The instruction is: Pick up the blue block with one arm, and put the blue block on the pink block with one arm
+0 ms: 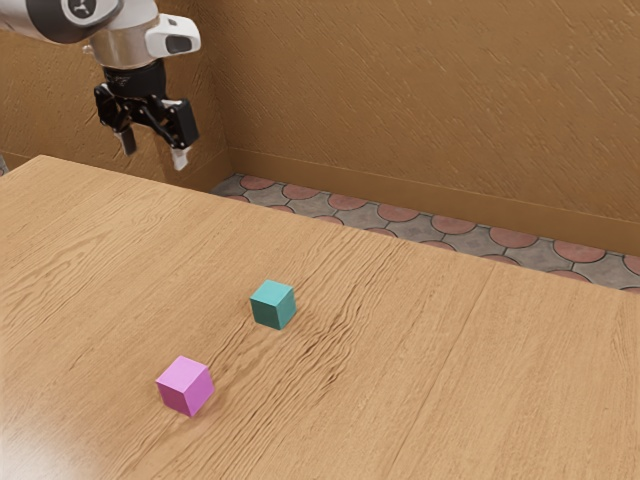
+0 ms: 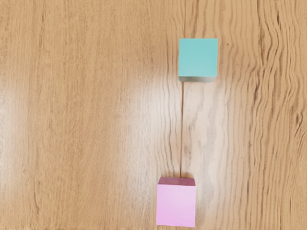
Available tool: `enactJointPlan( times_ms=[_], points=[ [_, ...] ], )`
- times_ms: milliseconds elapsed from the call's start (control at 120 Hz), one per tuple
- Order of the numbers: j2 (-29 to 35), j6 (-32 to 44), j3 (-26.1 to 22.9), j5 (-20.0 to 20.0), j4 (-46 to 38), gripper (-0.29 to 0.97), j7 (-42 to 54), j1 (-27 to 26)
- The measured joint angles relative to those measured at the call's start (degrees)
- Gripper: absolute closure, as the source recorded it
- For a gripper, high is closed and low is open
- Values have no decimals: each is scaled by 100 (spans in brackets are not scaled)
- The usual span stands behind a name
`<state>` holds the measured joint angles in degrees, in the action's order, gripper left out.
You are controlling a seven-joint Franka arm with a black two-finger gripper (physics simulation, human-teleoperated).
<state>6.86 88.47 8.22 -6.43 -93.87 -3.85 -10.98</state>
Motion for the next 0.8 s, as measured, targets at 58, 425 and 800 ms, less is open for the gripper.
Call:
enactJointPlan(
  times_ms=[58,425,800],
  points=[
    [21,-19,26,-85,-13,0,-112,-43],
    [-1103,568,-150,-222,-101,0,-698,140],
    [-2765,2374,-181,427,-128,0,-1142,218]
  ],
)
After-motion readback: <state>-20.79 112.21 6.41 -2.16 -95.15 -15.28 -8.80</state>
